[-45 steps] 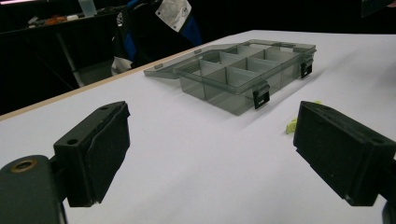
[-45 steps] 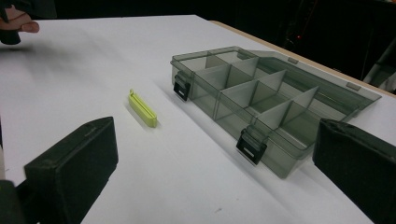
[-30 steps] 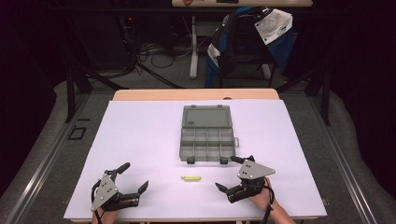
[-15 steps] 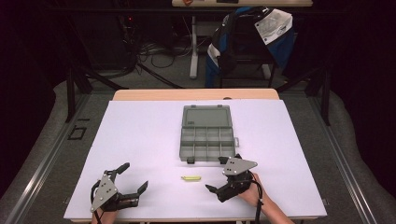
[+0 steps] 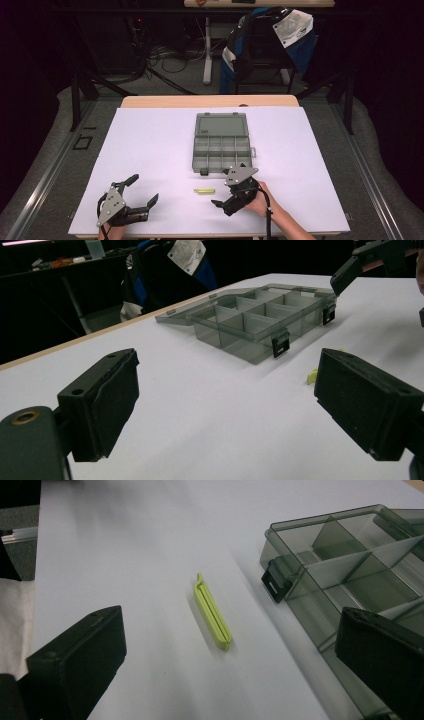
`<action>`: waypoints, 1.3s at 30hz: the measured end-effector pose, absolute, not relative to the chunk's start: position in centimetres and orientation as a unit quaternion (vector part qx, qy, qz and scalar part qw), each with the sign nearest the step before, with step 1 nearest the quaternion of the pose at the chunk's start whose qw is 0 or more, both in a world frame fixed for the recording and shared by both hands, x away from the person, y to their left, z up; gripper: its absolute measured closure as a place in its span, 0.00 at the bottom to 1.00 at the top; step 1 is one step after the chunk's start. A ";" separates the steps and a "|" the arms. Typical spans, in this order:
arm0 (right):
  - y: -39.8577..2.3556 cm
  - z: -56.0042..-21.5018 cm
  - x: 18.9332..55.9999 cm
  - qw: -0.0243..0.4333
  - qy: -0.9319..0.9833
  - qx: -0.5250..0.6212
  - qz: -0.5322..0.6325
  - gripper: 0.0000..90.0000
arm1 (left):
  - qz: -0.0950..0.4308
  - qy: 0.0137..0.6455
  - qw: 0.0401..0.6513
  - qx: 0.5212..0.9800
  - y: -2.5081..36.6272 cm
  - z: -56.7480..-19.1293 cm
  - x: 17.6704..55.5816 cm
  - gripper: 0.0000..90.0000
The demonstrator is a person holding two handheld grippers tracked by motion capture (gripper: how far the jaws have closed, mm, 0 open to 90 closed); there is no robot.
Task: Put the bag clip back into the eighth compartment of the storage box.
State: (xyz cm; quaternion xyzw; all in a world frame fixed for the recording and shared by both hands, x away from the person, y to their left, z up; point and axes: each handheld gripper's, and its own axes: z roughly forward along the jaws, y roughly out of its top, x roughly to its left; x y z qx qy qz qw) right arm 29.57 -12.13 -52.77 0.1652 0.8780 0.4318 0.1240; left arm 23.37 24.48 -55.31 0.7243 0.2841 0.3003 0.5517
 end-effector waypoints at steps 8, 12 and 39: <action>-10.5 -52.8 30.2 0.111 0.896 0.147 0.404 0.14 | 0.300 0.286 0.552 0.724 24.6 -55.3 23.4 0.12; -9.2 -52.9 30.9 0.095 0.905 0.133 0.392 0.20 | 0.299 0.283 0.550 0.726 24.3 -55.3 23.4 0.12; -6.9 -54.4 33.0 0.066 0.933 0.120 0.333 0.67 | 0.298 0.286 0.548 0.727 24.4 -55.4 23.5 0.12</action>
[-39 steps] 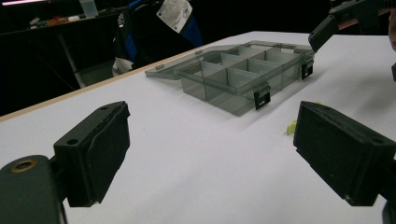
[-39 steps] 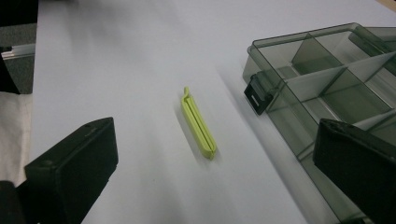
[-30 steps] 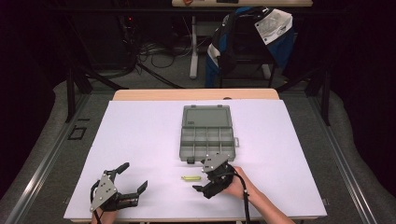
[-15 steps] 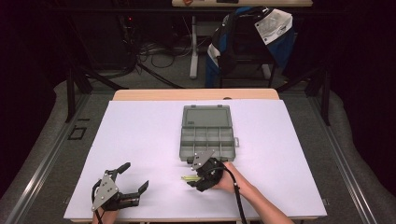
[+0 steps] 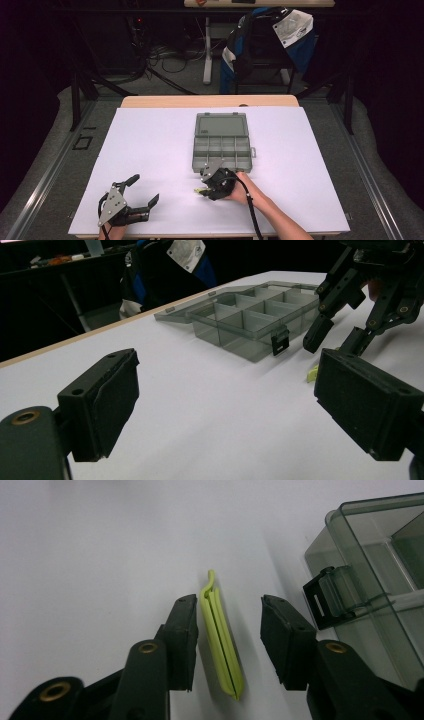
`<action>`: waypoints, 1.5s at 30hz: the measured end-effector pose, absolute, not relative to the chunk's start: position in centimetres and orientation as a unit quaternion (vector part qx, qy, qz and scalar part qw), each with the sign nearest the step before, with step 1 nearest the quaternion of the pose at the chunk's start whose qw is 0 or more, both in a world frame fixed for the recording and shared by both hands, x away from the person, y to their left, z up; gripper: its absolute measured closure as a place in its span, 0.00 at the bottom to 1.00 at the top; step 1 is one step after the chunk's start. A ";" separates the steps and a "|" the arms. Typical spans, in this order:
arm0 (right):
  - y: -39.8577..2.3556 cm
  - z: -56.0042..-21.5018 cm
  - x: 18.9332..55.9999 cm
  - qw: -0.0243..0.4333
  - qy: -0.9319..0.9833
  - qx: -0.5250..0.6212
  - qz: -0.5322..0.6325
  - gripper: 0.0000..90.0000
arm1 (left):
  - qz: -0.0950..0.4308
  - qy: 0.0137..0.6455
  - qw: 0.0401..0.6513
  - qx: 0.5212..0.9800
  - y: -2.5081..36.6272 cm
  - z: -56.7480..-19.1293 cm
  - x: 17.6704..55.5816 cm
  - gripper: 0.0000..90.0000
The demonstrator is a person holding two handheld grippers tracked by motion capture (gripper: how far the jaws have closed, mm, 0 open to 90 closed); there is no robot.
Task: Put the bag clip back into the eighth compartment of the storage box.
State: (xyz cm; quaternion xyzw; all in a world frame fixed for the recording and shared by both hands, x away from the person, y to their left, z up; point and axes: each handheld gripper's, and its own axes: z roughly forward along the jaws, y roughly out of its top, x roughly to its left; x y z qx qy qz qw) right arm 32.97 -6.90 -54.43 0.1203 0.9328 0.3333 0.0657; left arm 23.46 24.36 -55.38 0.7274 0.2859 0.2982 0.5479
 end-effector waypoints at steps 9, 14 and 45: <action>-6.4 -54.6 33.0 0.049 0.938 0.115 0.325 0.74 | 0.296 0.284 0.549 0.728 24.4 -55.3 23.4 0.12; -6.4 -54.6 32.9 0.045 0.939 0.110 0.322 0.78 | 0.296 0.286 0.549 0.728 24.4 -55.4 23.4 0.12; -7.1 -54.0 32.8 0.051 0.933 0.116 0.336 0.89 | 0.297 0.286 0.547 0.729 24.3 -55.4 23.3 0.12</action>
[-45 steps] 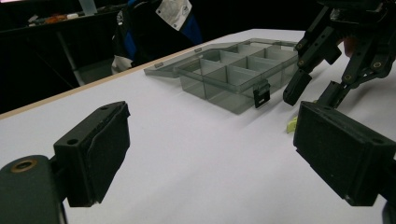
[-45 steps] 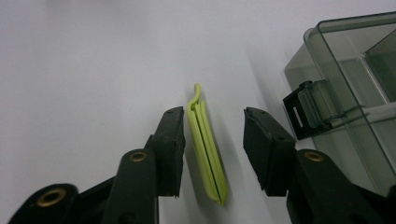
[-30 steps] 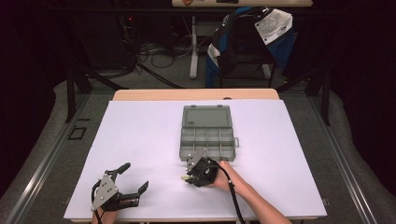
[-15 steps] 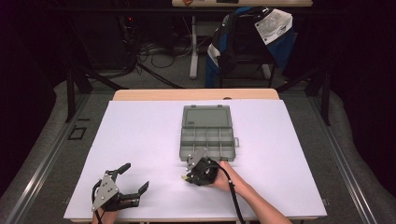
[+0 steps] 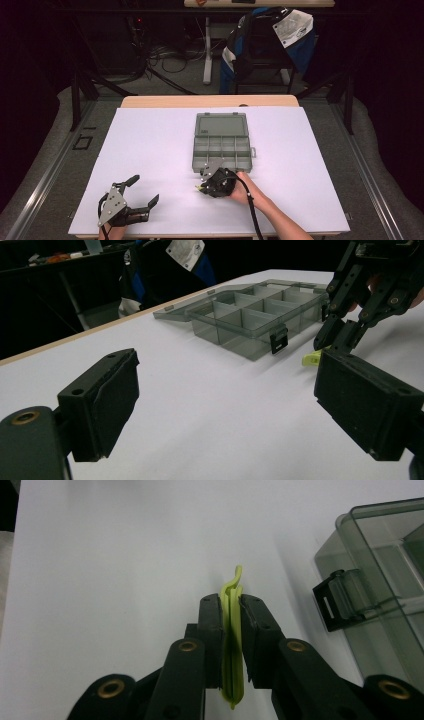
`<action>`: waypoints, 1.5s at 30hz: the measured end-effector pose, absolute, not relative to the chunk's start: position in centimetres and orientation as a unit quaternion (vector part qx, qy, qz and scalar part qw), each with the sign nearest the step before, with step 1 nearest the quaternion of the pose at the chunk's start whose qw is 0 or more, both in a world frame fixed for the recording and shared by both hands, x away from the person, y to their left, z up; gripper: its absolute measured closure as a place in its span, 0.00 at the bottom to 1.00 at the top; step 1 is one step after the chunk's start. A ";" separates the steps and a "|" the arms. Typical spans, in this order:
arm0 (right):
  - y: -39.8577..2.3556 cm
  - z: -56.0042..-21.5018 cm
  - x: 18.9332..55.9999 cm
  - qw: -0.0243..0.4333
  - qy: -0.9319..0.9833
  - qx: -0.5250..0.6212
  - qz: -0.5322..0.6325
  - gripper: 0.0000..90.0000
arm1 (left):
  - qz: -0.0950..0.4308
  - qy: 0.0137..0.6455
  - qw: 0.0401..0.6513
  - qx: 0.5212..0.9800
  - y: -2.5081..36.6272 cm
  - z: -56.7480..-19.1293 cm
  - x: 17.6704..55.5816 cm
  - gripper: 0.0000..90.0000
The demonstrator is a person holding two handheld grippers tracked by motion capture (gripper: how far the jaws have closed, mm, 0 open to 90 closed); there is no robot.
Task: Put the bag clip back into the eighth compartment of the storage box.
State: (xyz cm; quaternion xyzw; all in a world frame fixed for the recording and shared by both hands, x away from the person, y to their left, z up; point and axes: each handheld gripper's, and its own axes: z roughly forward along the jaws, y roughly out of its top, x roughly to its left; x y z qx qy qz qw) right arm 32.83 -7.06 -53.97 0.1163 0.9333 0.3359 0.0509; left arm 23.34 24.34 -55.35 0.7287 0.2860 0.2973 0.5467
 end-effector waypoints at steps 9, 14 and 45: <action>-7.7 -53.6 32.8 0.057 0.930 0.120 0.343 0.89 | 0.295 0.286 0.546 0.730 24.3 -55.4 23.4 0.12; -8.0 -53.3 32.6 0.060 0.928 0.123 0.345 0.89 | 0.296 0.286 0.544 0.731 24.3 -55.4 23.5 0.12; -10.5 -51.8 32.4 0.082 0.919 0.142 0.357 0.89 | 0.296 0.289 0.546 0.728 24.4 -55.4 23.4 0.12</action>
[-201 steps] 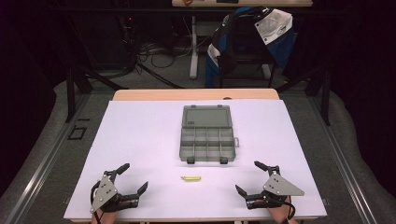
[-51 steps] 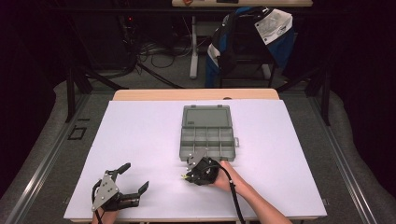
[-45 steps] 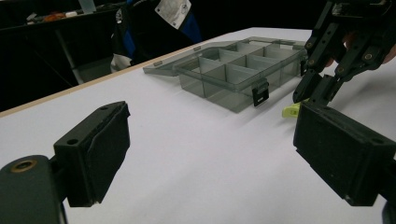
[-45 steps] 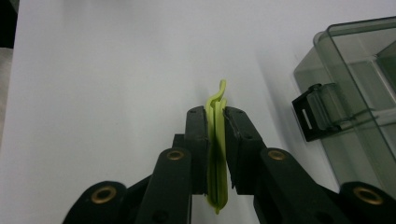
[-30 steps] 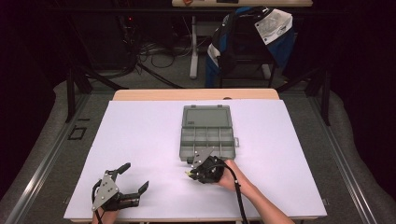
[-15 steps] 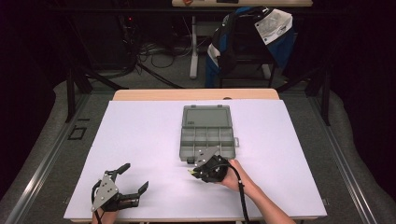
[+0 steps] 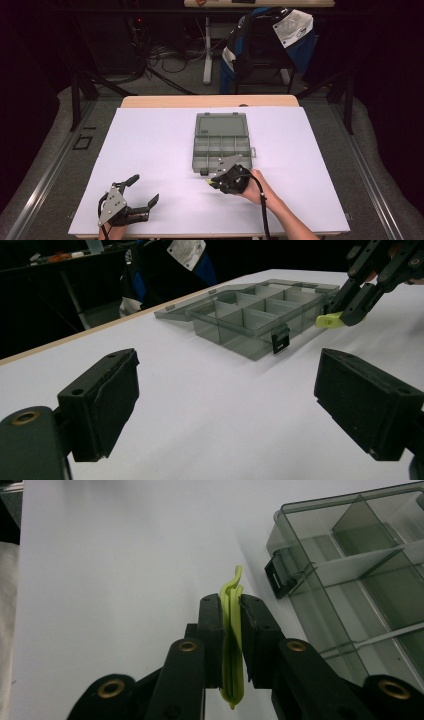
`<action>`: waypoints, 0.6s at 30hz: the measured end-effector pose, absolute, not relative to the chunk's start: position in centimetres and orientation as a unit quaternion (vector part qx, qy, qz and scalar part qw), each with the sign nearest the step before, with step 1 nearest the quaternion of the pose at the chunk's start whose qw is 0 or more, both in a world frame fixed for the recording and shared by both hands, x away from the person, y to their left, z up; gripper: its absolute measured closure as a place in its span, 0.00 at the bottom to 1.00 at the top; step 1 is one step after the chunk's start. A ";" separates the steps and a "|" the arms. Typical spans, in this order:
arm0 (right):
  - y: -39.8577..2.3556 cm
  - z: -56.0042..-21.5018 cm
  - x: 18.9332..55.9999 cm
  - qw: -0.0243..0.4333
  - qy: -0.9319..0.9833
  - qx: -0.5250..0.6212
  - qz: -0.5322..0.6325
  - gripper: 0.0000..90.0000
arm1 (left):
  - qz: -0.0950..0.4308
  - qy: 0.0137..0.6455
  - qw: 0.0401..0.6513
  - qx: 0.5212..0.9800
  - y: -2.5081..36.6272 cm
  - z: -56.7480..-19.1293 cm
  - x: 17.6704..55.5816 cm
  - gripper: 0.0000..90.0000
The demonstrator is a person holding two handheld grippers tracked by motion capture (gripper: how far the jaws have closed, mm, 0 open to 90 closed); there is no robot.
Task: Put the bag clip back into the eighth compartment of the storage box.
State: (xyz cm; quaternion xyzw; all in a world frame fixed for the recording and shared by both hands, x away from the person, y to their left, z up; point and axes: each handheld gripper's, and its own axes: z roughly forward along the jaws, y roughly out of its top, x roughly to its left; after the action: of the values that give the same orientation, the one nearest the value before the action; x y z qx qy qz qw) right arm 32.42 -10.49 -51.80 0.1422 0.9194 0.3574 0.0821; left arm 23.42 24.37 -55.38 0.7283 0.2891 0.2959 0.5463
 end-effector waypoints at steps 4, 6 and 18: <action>-10.8 -51.7 32.5 0.084 0.918 0.148 0.358 0.89 | 0.296 0.288 0.544 0.730 24.3 -55.4 23.4 0.12; -11.0 -51.6 32.5 0.087 0.918 0.147 0.357 0.89 | 0.297 0.288 0.545 0.729 24.3 -55.4 23.4 0.12; -11.8 -51.2 32.5 0.091 0.916 0.152 0.360 0.89 | 0.298 0.288 0.545 0.729 24.4 -55.3 23.4 0.12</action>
State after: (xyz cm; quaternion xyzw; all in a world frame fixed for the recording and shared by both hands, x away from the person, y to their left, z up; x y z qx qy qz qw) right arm 32.46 -11.77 -51.16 0.1520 0.9159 0.3602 0.0913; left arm 23.35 24.40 -55.35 0.7286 0.2885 0.2978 0.5451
